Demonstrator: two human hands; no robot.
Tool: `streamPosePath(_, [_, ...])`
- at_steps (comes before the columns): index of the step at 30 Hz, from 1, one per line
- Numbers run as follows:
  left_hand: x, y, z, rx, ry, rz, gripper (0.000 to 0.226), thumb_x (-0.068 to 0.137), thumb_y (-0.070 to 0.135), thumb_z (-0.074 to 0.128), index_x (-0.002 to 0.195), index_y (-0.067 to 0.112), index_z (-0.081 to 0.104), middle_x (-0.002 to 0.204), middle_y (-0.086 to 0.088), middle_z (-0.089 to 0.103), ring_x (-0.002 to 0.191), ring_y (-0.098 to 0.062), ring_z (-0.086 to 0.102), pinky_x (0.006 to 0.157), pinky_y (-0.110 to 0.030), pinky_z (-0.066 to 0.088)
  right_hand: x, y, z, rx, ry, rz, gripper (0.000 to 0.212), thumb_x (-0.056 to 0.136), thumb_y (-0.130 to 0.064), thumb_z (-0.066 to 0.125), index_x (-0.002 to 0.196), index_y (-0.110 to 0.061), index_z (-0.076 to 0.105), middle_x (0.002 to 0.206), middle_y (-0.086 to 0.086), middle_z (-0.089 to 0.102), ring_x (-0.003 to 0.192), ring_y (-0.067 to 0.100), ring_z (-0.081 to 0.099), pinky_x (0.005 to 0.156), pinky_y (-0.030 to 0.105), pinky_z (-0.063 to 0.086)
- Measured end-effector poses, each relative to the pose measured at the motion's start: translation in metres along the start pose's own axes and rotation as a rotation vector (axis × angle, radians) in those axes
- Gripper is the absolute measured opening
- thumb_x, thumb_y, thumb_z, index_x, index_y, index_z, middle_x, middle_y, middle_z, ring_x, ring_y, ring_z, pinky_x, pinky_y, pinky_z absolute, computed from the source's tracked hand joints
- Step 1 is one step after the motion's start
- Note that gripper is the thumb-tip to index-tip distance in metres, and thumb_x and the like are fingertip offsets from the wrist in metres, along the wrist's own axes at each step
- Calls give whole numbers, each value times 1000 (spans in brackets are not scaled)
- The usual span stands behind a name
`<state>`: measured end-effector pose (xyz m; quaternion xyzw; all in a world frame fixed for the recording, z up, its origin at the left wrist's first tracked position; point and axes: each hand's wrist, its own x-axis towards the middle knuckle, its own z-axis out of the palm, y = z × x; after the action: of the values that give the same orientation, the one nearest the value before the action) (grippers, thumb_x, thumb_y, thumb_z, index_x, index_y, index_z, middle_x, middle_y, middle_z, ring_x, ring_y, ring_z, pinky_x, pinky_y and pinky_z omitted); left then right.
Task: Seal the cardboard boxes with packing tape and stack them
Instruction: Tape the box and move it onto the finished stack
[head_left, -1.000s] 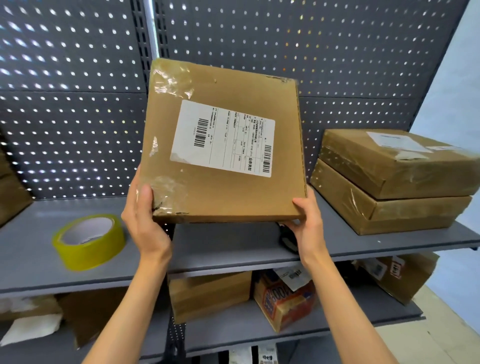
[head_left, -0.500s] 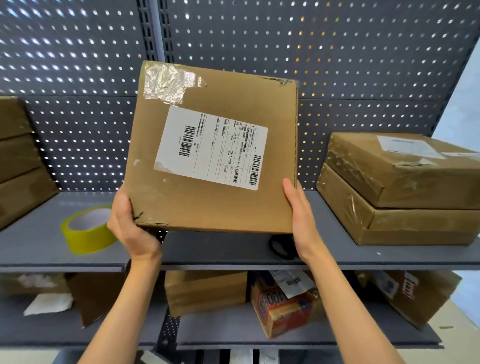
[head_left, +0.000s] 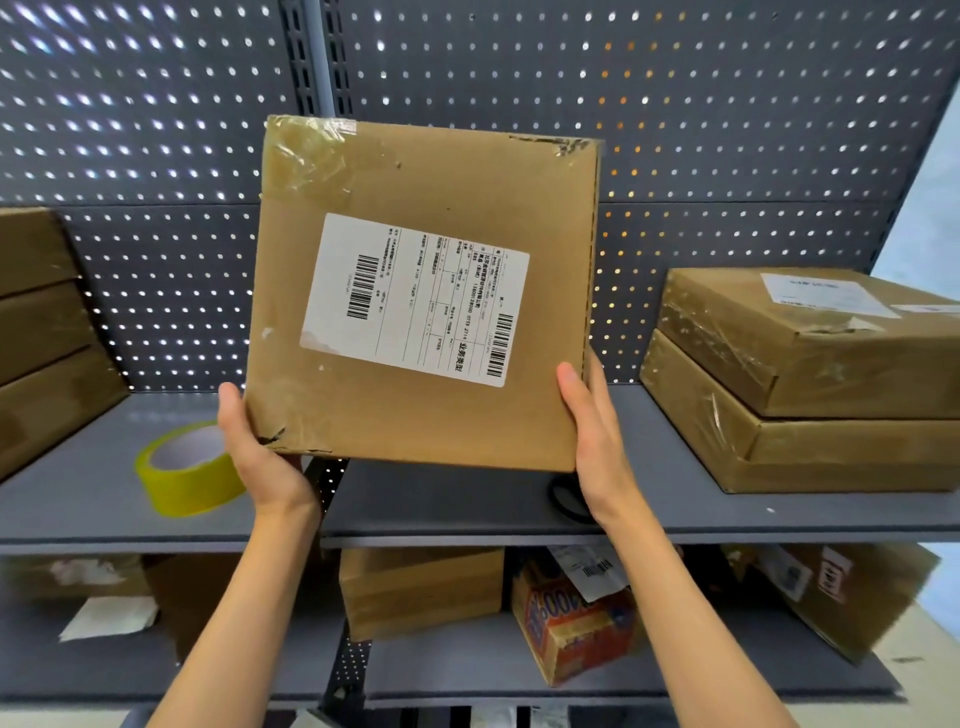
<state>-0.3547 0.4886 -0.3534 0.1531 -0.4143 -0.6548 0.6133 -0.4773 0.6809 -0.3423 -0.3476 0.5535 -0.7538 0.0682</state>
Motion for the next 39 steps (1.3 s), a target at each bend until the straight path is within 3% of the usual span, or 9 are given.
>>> streamPosePath(4, [-5,1,7,-54,-16,-52,53,103,42,26,87,26,74,92,9,72,91,-7,66,81,-22,52,-3,-1,-5,-17,24,17,63,86,-47,48,144,-33,29,137,-21,47,126,-7,44,106,20,37])
streamPosePath(7, [-7,-3,11,-45,-12,-46,46,104,40,24,98,22,66,94,7,69,94,-9,65,88,-27,50,-5,-4,-11,-1,39,43,49,88,-49,53,131,-45,30,128,-31,47,119,-13,46,109,23,36])
streamPosePath(15, [-32,4,43,-3,-75,-50,37,102,42,29,97,24,61,81,15,70,80,-2,64,70,-18,50,5,-24,-48,9,49,54,83,74,-62,55,145,-25,37,139,-10,52,128,8,48,113,41,34])
streamPosePath(19, [-35,9,55,24,-249,-72,54,76,66,57,112,25,61,105,4,64,99,-15,57,80,-29,44,18,-41,-68,61,67,77,80,76,-59,60,145,-24,37,137,-6,55,127,11,51,111,44,36])
streamPosePath(24, [-28,21,78,84,-496,-115,48,60,67,72,91,30,67,95,5,57,95,-18,51,83,-36,38,33,-68,-86,220,109,52,49,92,-30,52,140,-17,47,129,1,62,119,16,58,100,34,46])
streamPosePath(28, [-16,27,108,75,-503,-81,27,88,42,55,72,31,73,80,15,64,84,-8,60,87,-33,47,46,-86,-97,228,119,-7,57,86,-22,54,141,-14,44,129,4,62,108,12,61,86,27,51])
streamPosePath(30, [-12,30,125,83,-488,-67,23,78,48,58,76,32,75,87,16,65,95,-10,59,102,-40,42,52,-96,-104,201,108,-39,63,81,-21,59,142,-15,43,129,5,61,106,12,62,81,26,52])
streamPosePath(33, [-12,36,155,73,-561,-65,23,84,48,55,76,42,76,88,20,69,97,-3,61,103,-36,40,59,-114,-117,120,127,-97,65,79,-28,55,141,-17,43,120,0,65,97,7,64,72,25,53])
streamPosePath(39, [-27,34,202,96,-694,-90,31,78,56,56,89,33,73,102,5,68,103,-17,62,101,-48,43,68,-130,-153,59,284,-165,25,83,-35,52,100,-25,67,89,-12,71,90,7,63,79,29,53])
